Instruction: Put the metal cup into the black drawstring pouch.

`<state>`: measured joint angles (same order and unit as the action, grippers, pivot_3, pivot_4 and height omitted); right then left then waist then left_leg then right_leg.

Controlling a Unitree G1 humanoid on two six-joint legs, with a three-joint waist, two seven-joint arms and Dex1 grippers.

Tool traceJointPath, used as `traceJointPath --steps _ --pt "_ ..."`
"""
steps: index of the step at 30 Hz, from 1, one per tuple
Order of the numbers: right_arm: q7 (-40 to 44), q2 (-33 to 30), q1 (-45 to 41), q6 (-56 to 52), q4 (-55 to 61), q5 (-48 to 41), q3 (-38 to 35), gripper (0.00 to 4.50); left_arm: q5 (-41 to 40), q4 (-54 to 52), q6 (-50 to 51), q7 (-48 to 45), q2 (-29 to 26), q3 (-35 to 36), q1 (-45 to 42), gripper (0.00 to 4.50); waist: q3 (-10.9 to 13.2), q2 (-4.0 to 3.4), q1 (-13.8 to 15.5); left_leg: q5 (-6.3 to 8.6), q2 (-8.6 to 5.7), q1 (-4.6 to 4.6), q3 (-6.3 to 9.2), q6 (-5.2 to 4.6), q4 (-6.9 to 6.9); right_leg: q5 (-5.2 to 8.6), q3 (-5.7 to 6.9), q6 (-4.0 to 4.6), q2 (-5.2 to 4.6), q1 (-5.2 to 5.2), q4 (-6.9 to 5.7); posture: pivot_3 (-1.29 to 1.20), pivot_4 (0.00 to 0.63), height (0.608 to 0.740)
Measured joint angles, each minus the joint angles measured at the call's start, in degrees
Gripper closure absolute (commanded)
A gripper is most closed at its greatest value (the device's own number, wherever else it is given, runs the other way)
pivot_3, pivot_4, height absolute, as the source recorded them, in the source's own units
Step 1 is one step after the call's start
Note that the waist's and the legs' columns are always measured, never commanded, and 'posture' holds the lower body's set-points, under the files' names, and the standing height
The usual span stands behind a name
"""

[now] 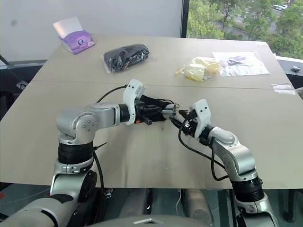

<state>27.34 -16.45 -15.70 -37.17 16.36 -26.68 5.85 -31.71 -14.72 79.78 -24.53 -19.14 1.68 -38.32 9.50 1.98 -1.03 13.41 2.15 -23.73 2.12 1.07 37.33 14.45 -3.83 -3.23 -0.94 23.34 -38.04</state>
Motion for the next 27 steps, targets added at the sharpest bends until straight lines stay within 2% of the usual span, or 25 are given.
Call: traceJointPath --steps 2,5,6,11,17,24,27 --pt "1.0 1.3 -1.8 0.0 -3.2 0.0 0.3 2.78 0.0 -0.1 -0.2 0.0 0.0 0.0 0.0 4.50 0.0 0.00 0.0 0.00 0.00 -0.01 0.00 0.00 -0.02 0.00 0.00 0.00 0.00 0.00 0.01 0.00 0.150 0.740" --pt "2.8 2.3 -3.7 0.3 -5.9 0.1 2.0 4.24 0.0 -0.4 -0.3 0.0 0.0 0.0 0.1 4.50 0.0 0.00 0.0 0.00 0.00 -0.02 -0.01 0.00 -0.02 0.00 0.00 0.01 -0.02 0.01 0.02 0.00 0.150 0.740" --pt "3.5 2.6 -4.2 0.4 -6.4 0.2 2.5 4.41 0.0 -0.4 -0.4 0.0 0.1 0.0 0.1 4.50 0.0 0.00 0.0 0.00 0.00 -0.03 -0.01 0.00 -0.02 0.00 0.01 0.01 -0.02 0.01 0.02 0.00 0.150 0.740" --pt "5.4 2.9 -5.4 1.9 -8.0 1.2 3.3 4.41 -0.1 -0.5 -1.5 -0.4 0.0 0.0 0.1 4.50 0.0 -0.01 0.0 0.00 0.00 -0.02 -0.01 0.00 -0.02 0.00 0.01 0.01 -0.03 0.01 0.01 0.00 0.150 0.740" --pt "9.6 2.8 -6.7 7.8 -10.6 6.0 8.5 4.41 -2.3 -1.6 -2.9 -2.8 -0.1 0.1 0.1 4.50 0.0 -0.01 -0.1 0.00 0.00 -0.01 -0.01 0.01 -0.02 0.00 0.01 0.00 -0.02 0.01 0.00 0.00 0.150 0.740" --pt "10.5 7.6 -13.0 21.7 -23.5 15.0 12.8 4.41 -5.3 -2.7 -2.7 -3.2 0.3 0.6 0.3 4.50 0.0 -0.01 -0.6 -0.01 -0.01 -0.01 0.00 0.02 -0.02 -0.01 0.02 0.01 -0.04 0.01 0.00 0.00 0.150 0.740" --pt "10.6 6.8 -14.0 25.2 -26.6 19.0 14.1 3.61 -5.5 -2.7 -3.1 -2.9 -0.7 0.7 0.7 4.50 0.0 -0.02 -0.6 -0.02 -0.02 -0.03 0.00 0.04 -0.02 -0.01 0.02 0.01 -0.07 0.01 0.01 0.00 0.150 0.740"
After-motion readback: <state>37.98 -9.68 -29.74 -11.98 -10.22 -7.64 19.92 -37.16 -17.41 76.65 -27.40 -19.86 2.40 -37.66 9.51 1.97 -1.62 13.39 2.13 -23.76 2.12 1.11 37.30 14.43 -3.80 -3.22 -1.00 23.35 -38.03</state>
